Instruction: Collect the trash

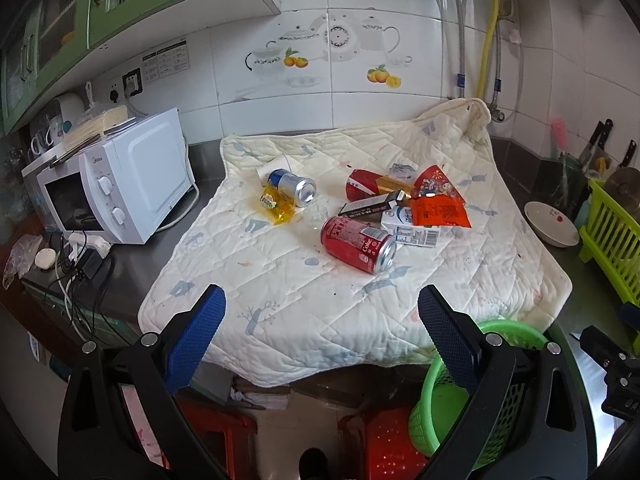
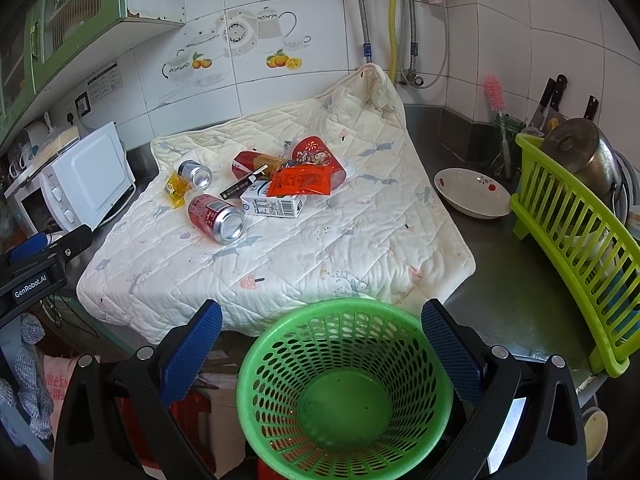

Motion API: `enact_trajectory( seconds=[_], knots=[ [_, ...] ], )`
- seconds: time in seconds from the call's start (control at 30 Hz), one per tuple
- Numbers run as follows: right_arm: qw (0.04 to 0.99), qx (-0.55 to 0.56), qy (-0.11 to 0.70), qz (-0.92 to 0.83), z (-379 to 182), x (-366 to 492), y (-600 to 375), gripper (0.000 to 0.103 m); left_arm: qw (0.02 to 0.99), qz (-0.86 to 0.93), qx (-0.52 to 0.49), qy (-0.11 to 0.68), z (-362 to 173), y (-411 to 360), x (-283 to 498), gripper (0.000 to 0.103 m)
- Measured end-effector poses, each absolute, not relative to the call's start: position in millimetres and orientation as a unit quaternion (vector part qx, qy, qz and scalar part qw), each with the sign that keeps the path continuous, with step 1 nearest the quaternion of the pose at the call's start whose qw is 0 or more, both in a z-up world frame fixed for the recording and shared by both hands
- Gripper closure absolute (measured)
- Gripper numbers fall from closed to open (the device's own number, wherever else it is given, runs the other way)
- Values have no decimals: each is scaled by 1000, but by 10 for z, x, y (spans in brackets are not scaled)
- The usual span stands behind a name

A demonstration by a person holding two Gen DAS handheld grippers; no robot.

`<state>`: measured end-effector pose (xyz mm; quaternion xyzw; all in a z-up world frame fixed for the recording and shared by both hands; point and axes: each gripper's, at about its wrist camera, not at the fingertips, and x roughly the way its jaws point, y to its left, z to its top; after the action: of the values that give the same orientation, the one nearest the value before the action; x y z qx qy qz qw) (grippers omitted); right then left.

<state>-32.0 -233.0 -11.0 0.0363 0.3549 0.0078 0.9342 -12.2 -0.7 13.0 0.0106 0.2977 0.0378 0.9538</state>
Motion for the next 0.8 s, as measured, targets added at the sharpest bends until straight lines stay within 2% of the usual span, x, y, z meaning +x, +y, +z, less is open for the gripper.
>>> enact_trajectory(
  seconds=[0.8],
  knots=[
    [940,32,340,12,-56,-339,-2314,6,955,49,3,293,146,64,-149,8]
  ],
)
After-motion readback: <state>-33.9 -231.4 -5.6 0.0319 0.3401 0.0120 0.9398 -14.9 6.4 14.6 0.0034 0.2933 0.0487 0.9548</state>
